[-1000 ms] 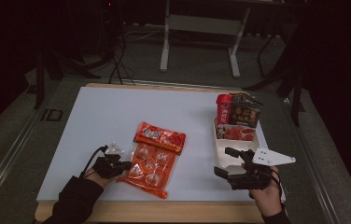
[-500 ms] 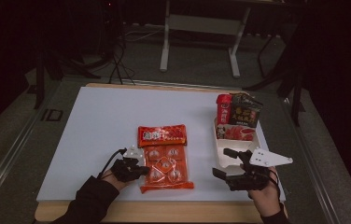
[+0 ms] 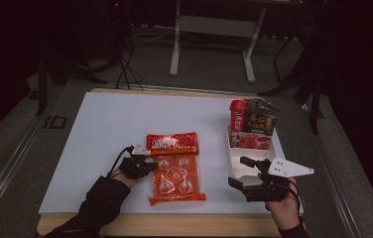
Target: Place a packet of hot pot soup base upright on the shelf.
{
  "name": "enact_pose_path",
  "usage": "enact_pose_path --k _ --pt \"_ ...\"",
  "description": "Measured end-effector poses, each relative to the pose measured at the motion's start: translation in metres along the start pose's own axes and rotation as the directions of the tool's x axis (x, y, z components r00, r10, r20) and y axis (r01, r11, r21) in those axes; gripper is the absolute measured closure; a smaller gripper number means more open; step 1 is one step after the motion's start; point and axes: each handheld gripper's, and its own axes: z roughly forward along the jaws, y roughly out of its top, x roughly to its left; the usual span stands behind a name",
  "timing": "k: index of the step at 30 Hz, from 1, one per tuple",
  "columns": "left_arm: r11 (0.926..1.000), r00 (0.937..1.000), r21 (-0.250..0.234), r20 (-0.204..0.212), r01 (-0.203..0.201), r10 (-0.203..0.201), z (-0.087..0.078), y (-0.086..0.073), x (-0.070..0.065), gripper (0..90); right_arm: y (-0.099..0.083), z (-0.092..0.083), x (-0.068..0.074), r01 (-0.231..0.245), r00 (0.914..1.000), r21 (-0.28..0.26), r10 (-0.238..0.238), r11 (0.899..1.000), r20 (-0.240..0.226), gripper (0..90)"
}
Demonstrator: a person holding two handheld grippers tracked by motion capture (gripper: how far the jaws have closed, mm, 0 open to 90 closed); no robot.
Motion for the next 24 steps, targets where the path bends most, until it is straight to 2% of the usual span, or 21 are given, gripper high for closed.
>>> enact_pose_path --k 5,15,20,23,24 --pt "1.0 1.0 0.007 0.005 -0.002 0.001 0.003 0.004 -0.004 90.0 0.0 0.0 0.001 0.001 1.0 0.003 -0.001 1.0 -0.007 16.6" --pt "0.999 0.9986 0.015 0.033 -0.042 0.041 0.017 0.016 -0.022 90.0 0.0 0.001 0.002 0.012 0.9999 0.005 -0.012 1.0 -0.003 16.6" --pt "0.998 0.9965 0.02 0.06 -0.06 0.059 0.021 0.02 -0.03 90.0 0.0 0.001 0.002 0.023 0.9997 0.005 -0.023 1.0 -0.003 16.7" --pt "0.9976 0.9955 0.021 0.07 -0.066 0.065 0.021 0.02 -0.03 89.9 0.0 0.001 0.002 0.035 0.9994 0.005 -0.035 0.999 -0.002 16.7" --pt "0.9978 0.9945 0.021 0.084 -0.063 0.061 0.02 0.02 -0.029 89.7 0.0 0.001 0.003 0.041 0.9992 0.005 -0.041 0.999 -0.002 16.6"
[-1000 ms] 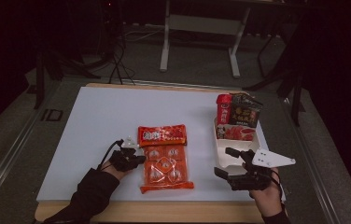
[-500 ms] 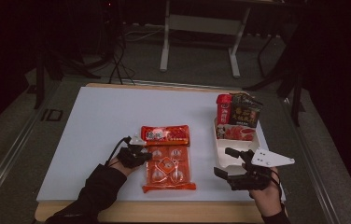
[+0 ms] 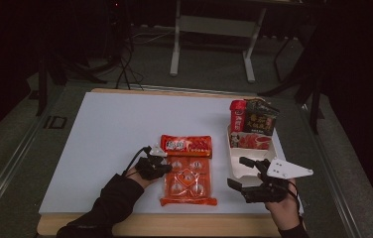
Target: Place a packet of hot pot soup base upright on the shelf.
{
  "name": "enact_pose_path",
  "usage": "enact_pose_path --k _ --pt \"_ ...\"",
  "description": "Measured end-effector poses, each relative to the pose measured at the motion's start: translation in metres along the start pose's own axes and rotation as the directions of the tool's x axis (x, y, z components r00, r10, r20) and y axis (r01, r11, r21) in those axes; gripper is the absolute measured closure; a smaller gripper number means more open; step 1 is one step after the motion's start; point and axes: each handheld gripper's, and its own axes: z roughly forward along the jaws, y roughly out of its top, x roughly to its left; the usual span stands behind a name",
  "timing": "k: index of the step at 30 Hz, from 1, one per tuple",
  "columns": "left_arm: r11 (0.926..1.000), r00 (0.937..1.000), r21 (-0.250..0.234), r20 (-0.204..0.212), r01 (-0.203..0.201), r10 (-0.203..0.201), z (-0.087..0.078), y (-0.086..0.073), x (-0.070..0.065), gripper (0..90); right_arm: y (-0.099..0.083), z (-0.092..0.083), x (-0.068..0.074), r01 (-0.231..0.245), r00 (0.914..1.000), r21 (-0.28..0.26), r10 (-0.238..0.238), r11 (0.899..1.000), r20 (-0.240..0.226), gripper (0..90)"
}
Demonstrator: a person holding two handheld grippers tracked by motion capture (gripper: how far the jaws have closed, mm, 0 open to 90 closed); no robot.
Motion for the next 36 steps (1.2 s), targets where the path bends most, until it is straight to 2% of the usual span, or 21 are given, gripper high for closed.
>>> enact_pose_path --k 1,3,6,8,10,12,13,14,16,17,19,21,24,30,32,34,36 --pt "1.0 1.0 -0.007 0.008 0.002 -0.002 -0.002 0.0 0.0 89.3 0.0 0.0 0.0 0.007 1.0 -0.001 -0.007 1.0 0.003 16.7" --pt "0.9998 0.9996 -0.014 0.024 0.016 -0.016 -0.006 0.001 0.002 83.1 0.0 0.0 0.001 0.016 0.9999 0.003 -0.016 1.0 0.004 16.7" --pt "0.9993 0.9987 -0.004 0.034 0.038 -0.038 -0.011 0.004 0.006 78.4 0.0 0.001 0.0 0.025 0.9997 0.012 -0.025 1.0 0.008 16.7" --pt "0.9985 0.9981 -0.018 0.032 0.052 -0.052 -0.015 0.006 0.009 70.2 -0.001 0.001 0.0 0.027 0.9996 0.016 -0.027 1.0 0.012 16.4" --pt "0.9974 0.9976 -0.043 0.038 0.059 -0.057 -0.02 0.006 0.013 61.9 -0.001 0.0 0.0 0.027 0.9989 0.018 -0.028 0.999 0.038 14.1" --pt "0.9959 0.9976 -0.067 0.037 0.061 -0.058 -0.023 0.008 0.017 53.6 0.0 -0.001 -0.001 0.011 0.9996 0.011 -0.012 1.0 0.027 14.1" --pt "0.9952 0.9979 -0.075 0.018 0.063 -0.062 -0.023 0.009 0.019 47.6 0.0 -0.001 -0.001 0.008 0.9996 0.004 -0.008 1.0 0.026 13.8" --pt "0.9931 0.9975 -0.094 0.016 0.07 -0.069 -0.024 0.009 0.021 42.3 0.0 -0.002 0.0 0.016 0.9993 0.002 -0.016 1.0 0.034 13.7" --pt "0.9894 0.9968 -0.121 0.011 0.08 -0.079 -0.025 0.01 0.026 38.8 0.0 -0.002 0.001 0.029 0.999 0.001 -0.029 1.0 0.035 13.4" --pt "0.987 0.9963 -0.136 0.013 0.086 -0.086 -0.024 0.011 0.029 32.7 0.001 -0.002 0.001 0.042 0.9981 0.0 -0.042 0.999 0.045 13.3" --pt "0.9838 0.9951 -0.15 0.019 0.099 -0.097 -0.023 0.013 0.033 29.5 0.001 -0.002 0.003 0.066 0.9964 0.002 -0.066 0.998 0.054 13.2" --pt "0.9824 0.995 -0.158 0.007 0.099 -0.099 -0.022 0.015 0.037 24.5 0.001 -0.002 0.004 0.086 0.9941 -0.002 -0.085 0.996 0.067 13.1" --pt "0.9804 0.9939 -0.164 0.001 0.109 -0.111 -0.018 0.017 0.045 23.8 0.002 -0.002 0.006 0.091 0.9938 -0.007 -0.09 0.996 0.064 13.1" --pt "0.982 0.9922 -0.154 -0.042 0.11 -0.118 -0.008 0.02 0.057 23.7 0.002 -0.003 0.006 0.055 0.996 0.009 -0.056 0.998 0.07 11.4" --pt "0.981 0.9902 -0.151 -0.05 0.122 -0.131 -0.004 0.021 0.062 23.7 0.002 -0.002 0.007 0.057 0.9951 0.006 -0.057 0.998 0.081 10.8" --pt "0.9798 0.9886 -0.152 -0.056 0.13 -0.14 0.0 0.021 0.067 23.9 0.002 -0.002 0.008 0.067 0.9951 0.0 -0.066 0.998 0.073 10.8" --pt "0.9766 0.9862 -0.155 -0.048 0.149 -0.158 0.004 0.021 0.072 25.0 0.002 -0.001 0.011 0.092 0.9927 0.004 -0.092 0.996 0.078 10.8"
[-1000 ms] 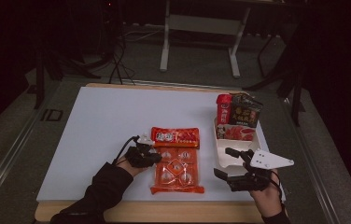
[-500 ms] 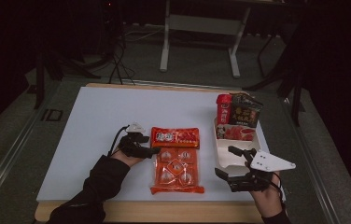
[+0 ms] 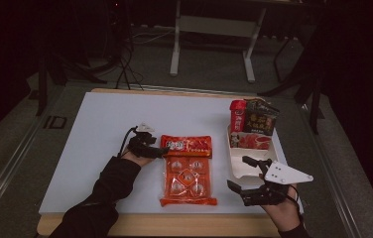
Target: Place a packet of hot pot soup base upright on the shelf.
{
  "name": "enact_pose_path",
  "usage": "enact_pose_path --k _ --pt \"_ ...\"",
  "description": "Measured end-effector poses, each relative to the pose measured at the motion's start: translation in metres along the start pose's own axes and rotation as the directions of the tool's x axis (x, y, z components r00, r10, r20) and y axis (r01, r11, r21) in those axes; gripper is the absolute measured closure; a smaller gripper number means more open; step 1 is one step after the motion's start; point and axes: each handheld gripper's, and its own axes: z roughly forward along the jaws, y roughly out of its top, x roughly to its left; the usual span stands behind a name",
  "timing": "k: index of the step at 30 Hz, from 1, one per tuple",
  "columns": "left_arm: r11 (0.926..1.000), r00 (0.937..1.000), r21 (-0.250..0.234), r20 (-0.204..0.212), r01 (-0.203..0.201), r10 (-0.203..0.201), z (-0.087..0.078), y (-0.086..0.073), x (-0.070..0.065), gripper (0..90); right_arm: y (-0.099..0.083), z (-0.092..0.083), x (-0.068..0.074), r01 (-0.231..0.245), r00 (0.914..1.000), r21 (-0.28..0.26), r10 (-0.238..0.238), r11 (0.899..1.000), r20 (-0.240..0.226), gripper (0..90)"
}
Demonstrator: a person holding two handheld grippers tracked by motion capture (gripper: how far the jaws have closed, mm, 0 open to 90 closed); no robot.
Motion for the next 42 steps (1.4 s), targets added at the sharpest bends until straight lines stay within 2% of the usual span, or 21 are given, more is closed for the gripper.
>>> enact_pose_path --k 2,9,13,14,15,17,18,19,21,22,25,26,29,30,31,33,35,39,42 --pt "0.9998 0.9998 0.008 0.007 0.017 -0.017 0.005 0.0 0.004 26.2 0.0 0.001 0.001 0.01 0.9999 0.02 -0.01 1.0 0.007 10.8" --pt "0.9979 0.9986 0.039 0.002 0.052 -0.052 0.018 0.0 0.012 35.3 -0.001 0.001 0.001 0.008 1.0 0.02 -0.008 1.0 0.002 10.9" --pt "0.997 0.9971 0.039 0.034 0.066 -0.068 0.021 0.002 0.013 40.6 -0.002 0.001 0.0 0.004 1.0 0.028 -0.004 1.0 0.009 10.9" --pt "0.9972 0.9969 0.043 0.046 0.062 -0.064 0.022 0.002 0.013 45.1 -0.003 0.002 -0.001 0.001 0.9999 0.026 -0.001 1.0 0.011 11.0" --pt "0.9972 0.9971 0.045 0.046 0.059 -0.061 0.023 0.003 0.012 45.6 -0.003 0.002 -0.001 -0.007 0.9999 0.028 0.007 1.0 0.009 11.0" --pt "0.9967 0.9955 0.058 0.073 0.057 -0.061 0.025 0.004 0.011 50.1 -0.004 0.002 -0.001 -0.006 0.9999 0.034 0.006 0.999 0.01 11.1" --pt "0.9969 0.9963 0.063 0.069 0.048 -0.052 0.027 0.005 0.009 51.7 -0.004 0.003 -0.001 -0.009 1.0 0.037 0.009 0.999 0.005 12.0" --pt "0.9965 0.995 0.069 0.085 0.046 -0.052 0.028 0.006 0.008 53.3 -0.004 0.003 -0.001 -0.01 0.9999 0.038 0.01 0.999 0.001 12.6" --pt "0.9965 0.9973 0.083 0.071 0.008 -0.014 0.03 0.008 0.003 55.8 -0.004 0.003 -0.001 -0.006 1.0 0.037 0.006 0.999 -0.002 12.7" --pt "0.9963 0.9972 0.085 0.074 0.004 -0.01 0.031 0.009 0.002 57.1 -0.003 0.003 -0.001 -0.005 1.0 0.035 0.005 0.999 0.0 12.7" --pt "0.9963 0.9977 0.085 0.066 0.007 -0.013 0.031 0.009 0.001 61.0 -0.003 0.003 -0.001 -0.007 1.0 0.034 0.007 0.999 0.0 12.7" --pt "0.996 0.996 0.088 0.087 0.011 -0.019 0.032 0.008 0.001 61.0 -0.003 0.003 -0.001 -0.005 1.0 0.034 0.005 0.999 0.002 12.7" --pt "0.9956 0.995 0.093 0.098 0.012 -0.021 0.034 0.008 -0.001 69.2 -0.004 0.004 -0.001 -0.013 0.9999 0.035 0.013 0.999 -0.002 12.7" --pt "0.9955 0.9962 0.094 0.085 0.01 -0.018 0.034 0.008 -0.003 69.7 -0.004 0.004 -0.001 -0.013 0.9999 0.037 0.013 0.999 -0.005 12.7" --pt "0.9953 0.9961 0.097 0.086 0.011 -0.02 0.034 0.008 -0.003 75.1 -0.004 0.004 -0.001 -0.013 0.9999 0.038 0.014 0.999 -0.005 12.7" --pt "0.9947 0.9959 0.102 0.088 0.007 -0.016 0.034 0.008 -0.005 80.4 -0.003 0.004 -0.001 -0.015 0.9998 0.039 0.015 0.999 -0.009 12.7" --pt "0.9951 0.9977 0.099 0.068 -0.009 0.003 0.032 0.009 -0.008 87.0 -0.004 0.005 -0.001 -0.014 0.9999 0.041 0.015 0.999 -0.008 12.7" --pt "0.9942 0.9984 0.099 0.044 -0.04 0.036 0.028 0.011 -0.013 88.5 -0.004 0.006 -0.002 -0.022 0.9997 0.046 0.022 0.999 -0.01 12.7" --pt "0.9954 0.9983 0.081 0.032 -0.051 0.048 0.026 0.01 -0.016 88.7 -0.004 0.006 -0.002 -0.022 0.9997 0.049 0.023 0.999 -0.007 12.7"
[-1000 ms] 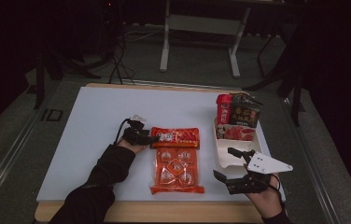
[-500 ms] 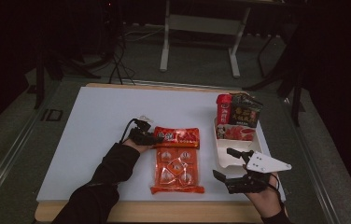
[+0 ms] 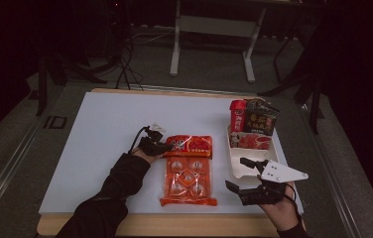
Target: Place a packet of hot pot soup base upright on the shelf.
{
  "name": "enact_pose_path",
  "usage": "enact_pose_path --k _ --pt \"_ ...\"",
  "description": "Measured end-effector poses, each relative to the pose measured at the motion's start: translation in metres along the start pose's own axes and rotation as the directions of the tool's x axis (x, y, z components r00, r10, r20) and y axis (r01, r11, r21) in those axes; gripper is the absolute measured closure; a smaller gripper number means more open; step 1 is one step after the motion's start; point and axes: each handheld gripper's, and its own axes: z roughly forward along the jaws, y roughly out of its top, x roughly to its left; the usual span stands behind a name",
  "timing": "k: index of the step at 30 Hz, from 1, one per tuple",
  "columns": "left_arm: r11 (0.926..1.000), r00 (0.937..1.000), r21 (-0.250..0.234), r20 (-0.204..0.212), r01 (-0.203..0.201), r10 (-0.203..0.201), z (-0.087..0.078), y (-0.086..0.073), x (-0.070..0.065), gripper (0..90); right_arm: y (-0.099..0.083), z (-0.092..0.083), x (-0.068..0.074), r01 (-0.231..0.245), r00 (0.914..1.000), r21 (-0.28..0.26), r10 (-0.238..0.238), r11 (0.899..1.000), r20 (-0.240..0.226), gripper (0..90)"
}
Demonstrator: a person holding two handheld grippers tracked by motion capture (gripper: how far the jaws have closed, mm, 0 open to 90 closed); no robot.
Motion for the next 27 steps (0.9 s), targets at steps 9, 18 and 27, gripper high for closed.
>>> enact_pose_path --k 9,18,27 --pt "0.9975 0.9989 -0.053 0.006 -0.046 0.047 -0.019 0.007 -0.007 89.0 0.0 -0.001 -0.002 -0.012 0.9999 -0.013 0.012 1.0 -0.002 10.8" --pt "0.9909 0.9974 -0.115 0.009 -0.071 0.072 -0.041 0.016 -0.021 89.1 0.0 -0.007 -0.008 -0.014 0.9992 -0.037 0.016 0.999 0.035 13.2" --pt "0.9799 0.993 -0.163 0.011 -0.114 0.118 -0.062 0.023 -0.036 89.2 0.003 -0.01 -0.01 0.026 0.9962 -0.067 -0.02 0.997 0.084 12.9"
